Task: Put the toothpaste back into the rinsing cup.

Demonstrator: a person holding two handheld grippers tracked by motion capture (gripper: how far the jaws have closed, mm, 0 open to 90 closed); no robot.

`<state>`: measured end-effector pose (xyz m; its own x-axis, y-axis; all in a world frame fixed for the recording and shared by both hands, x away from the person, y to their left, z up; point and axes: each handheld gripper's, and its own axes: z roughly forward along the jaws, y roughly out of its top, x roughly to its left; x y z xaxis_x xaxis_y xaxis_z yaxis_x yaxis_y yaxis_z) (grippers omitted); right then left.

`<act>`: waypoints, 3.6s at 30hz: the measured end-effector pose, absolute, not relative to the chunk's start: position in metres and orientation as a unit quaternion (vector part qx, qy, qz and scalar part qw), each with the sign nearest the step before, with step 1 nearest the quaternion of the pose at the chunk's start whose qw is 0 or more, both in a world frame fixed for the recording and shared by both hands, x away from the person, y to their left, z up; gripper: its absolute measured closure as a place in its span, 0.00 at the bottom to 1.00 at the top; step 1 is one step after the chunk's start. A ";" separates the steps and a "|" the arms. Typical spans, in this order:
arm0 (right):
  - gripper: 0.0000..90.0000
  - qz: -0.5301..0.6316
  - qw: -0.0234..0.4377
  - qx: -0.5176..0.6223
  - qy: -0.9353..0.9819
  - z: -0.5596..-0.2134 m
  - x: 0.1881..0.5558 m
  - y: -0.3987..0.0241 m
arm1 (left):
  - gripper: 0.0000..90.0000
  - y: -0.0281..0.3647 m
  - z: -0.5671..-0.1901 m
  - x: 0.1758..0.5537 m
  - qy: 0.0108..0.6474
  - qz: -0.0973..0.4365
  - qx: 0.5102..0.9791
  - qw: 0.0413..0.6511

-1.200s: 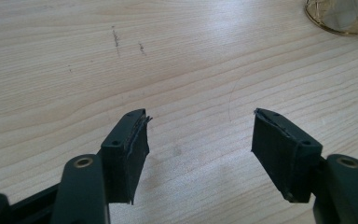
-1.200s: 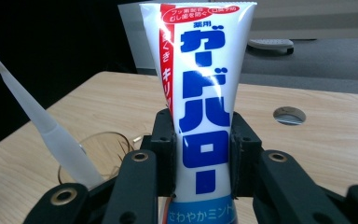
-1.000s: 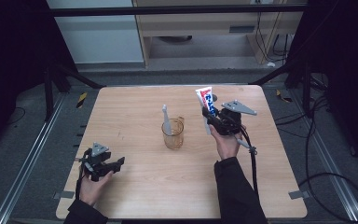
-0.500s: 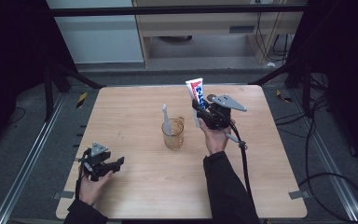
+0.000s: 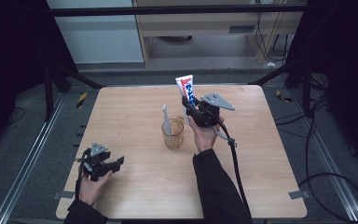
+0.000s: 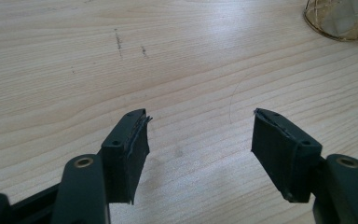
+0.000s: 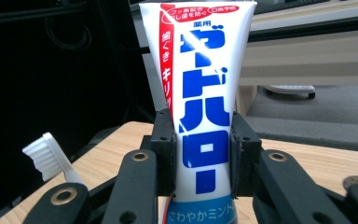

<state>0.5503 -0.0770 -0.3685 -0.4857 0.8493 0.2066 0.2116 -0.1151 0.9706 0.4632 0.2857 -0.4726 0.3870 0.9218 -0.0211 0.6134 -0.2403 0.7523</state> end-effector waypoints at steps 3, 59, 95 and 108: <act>0.77 0.611 0.262 0.432 0.609 -0.370 0.552 -0.071 | 0.39 0.286 -0.473 0.463 0.508 0.221 0.756 0.349; 0.75 0.569 0.235 0.439 0.655 -0.431 0.574 -0.027 | 0.40 0.287 -0.472 0.463 0.507 0.221 0.755 0.351; 0.66 0.481 0.199 0.415 0.746 -0.437 0.564 -0.036 | 0.40 0.286 -0.473 0.463 0.507 0.222 0.756 0.349; 0.63 0.462 0.198 0.417 0.757 -0.430 0.557 -0.041 | 0.40 0.286 -0.473 0.463 0.508 0.221 0.756 0.348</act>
